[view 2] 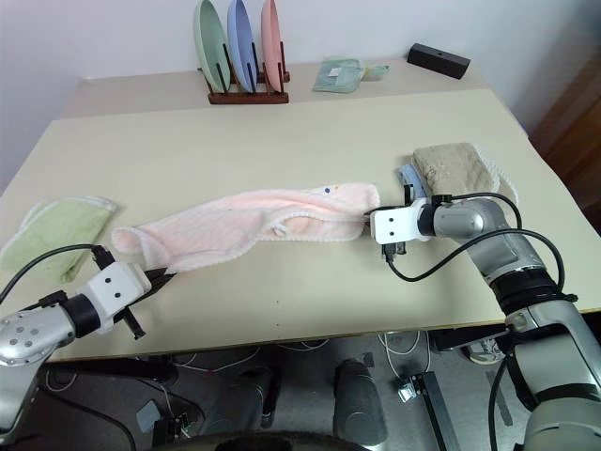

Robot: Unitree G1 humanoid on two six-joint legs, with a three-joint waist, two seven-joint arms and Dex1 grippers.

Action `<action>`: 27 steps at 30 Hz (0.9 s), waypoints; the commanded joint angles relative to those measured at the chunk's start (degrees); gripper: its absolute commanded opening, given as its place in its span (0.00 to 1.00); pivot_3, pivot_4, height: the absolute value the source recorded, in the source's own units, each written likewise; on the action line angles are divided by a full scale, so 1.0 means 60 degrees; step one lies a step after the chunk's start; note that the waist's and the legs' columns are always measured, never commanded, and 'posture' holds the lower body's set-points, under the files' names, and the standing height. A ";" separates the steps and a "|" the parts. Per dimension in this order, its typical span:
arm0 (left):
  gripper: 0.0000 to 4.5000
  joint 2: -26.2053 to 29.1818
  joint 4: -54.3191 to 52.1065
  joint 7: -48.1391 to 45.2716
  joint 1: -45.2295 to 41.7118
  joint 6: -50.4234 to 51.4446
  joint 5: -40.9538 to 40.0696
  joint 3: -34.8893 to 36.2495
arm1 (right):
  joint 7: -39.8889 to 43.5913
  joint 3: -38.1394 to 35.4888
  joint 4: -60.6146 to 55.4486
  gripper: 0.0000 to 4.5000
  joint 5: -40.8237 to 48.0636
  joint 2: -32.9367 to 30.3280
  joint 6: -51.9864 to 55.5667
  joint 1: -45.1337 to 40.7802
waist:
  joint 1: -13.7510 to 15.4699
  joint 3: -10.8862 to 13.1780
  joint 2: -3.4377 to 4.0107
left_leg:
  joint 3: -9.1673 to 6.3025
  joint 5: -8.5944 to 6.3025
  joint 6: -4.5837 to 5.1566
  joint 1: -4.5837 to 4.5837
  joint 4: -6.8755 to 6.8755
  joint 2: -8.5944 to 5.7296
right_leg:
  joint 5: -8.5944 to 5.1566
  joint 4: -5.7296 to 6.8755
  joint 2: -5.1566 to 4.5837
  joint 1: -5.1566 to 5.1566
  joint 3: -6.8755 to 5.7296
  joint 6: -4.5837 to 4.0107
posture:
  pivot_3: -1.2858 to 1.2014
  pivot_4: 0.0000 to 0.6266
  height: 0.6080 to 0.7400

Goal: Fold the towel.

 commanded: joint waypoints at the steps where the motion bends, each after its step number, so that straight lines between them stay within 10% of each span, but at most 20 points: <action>1: 0.00 0.0010 -0.0086 0.0038 -0.0007 -0.0219 -0.0052 0.0097 | -0.0418 -0.0333 -0.0407 0.47 -0.0281 0.0052 -0.0085 -0.0245 | 0.0002 0.0000 0.0000 | 0.0000 0.0000 0.0000 0.0000 0.0000 0.0000 | 0.0000 0.0000 0.0000 0.0000 0.0000 0.0000 | 0.52 0.24 1.00; 13: 0.00 -0.0161 -0.0070 0.0114 0.0100 -0.0308 -0.0013 0.0008 | -0.1658 0.0021 0.0356 0.47 -0.1686 0.0336 -0.0811 -0.0779 | 0.0000 0.0000 -0.0001 | 0.0003 0.0000 0.0000 0.0000 0.0000 -0.0001 | 0.0000 0.0000 -0.0001 0.0000 0.0001 0.0000 | 0.52 0.24 1.00; 19: 0.00 -0.0172 -0.0048 0.0152 0.0219 -0.0360 -0.0016 0.0055 | -0.2209 -0.0017 0.0754 0.02 -0.2154 0.0409 -0.0970 -0.0948 | -0.0003 0.0000 -0.0002 | 0.0006 0.0000 0.0000 0.0000 0.0001 -0.0001 | 0.0000 0.0000 -0.0001 0.0000 0.0004 0.0000 | 0.52 0.24 1.00; 27: 0.00 -0.0177 0.0158 0.0220 -0.0001 -0.0420 -0.0190 0.0282 | -0.2792 -0.0156 0.0912 0.02 -0.2408 0.0315 -0.1146 -0.1098 | -0.0009 0.0000 -0.0001 | 0.0007 0.0000 0.0000 0.0000 0.0000 0.0000 | 0.0000 0.0000 0.0000 0.0000 0.0004 0.0000 | 0.52 0.24 1.00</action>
